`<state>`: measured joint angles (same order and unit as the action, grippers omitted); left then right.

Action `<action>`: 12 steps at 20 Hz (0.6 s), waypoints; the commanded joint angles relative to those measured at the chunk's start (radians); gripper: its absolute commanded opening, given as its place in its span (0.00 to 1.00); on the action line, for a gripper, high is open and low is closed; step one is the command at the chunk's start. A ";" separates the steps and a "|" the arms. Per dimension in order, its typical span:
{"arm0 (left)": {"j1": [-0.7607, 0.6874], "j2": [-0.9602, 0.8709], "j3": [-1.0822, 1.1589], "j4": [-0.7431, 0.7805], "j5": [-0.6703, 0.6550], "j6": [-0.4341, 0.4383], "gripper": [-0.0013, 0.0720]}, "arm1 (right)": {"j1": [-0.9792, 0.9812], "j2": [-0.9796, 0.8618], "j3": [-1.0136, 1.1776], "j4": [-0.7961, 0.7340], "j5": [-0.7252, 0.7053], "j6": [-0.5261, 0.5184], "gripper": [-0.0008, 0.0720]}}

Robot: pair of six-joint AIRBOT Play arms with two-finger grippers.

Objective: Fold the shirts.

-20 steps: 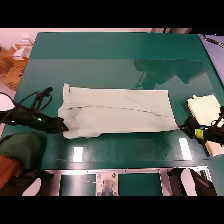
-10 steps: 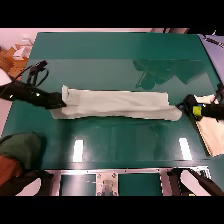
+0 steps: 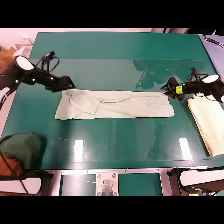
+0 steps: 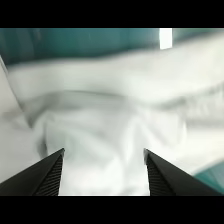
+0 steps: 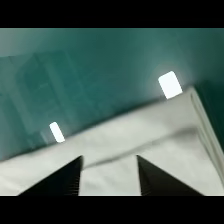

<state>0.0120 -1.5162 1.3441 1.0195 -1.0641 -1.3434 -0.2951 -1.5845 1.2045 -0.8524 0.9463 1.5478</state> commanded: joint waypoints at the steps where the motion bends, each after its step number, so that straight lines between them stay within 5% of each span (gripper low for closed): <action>1: 0.060 -0.042 0.132 -0.008 0.075 -0.025 0.81 | -0.063 -0.067 0.172 -0.005 0.141 -0.088 0.60; 4: 0.134 -0.042 0.239 -0.008 -0.050 -0.073 0.81 | -0.163 -0.069 0.220 -0.051 0.314 -0.175 0.61; 7: 0.141 -0.042 0.244 -0.010 -0.155 -0.074 0.78 | -0.214 -0.099 0.180 -0.122 0.372 -0.286 0.72; 8: 0.137 -0.042 0.244 -0.010 -0.187 -0.073 0.57 | -0.224 -0.112 0.155 -0.121 0.372 -0.325 0.72; 9: 0.129 -0.042 0.244 -0.009 -0.210 -0.069 0.20 | -0.228 -0.127 0.131 -0.120 0.372 -0.361 0.73; 10: 0.122 -0.042 0.244 -0.009 -0.224 -0.066 0.06 | -0.227 -0.144 0.110 -0.119 0.372 -0.392 0.72; 12: 0.099 -0.042 0.243 -0.009 -0.237 -0.066 0.05 | -0.223 -0.184 0.074 -0.092 0.372 -0.444 0.72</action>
<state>0.1276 -1.5578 1.5806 1.0115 -1.2419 -1.4094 -0.5064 -1.7237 1.3220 -0.9531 1.2915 1.2106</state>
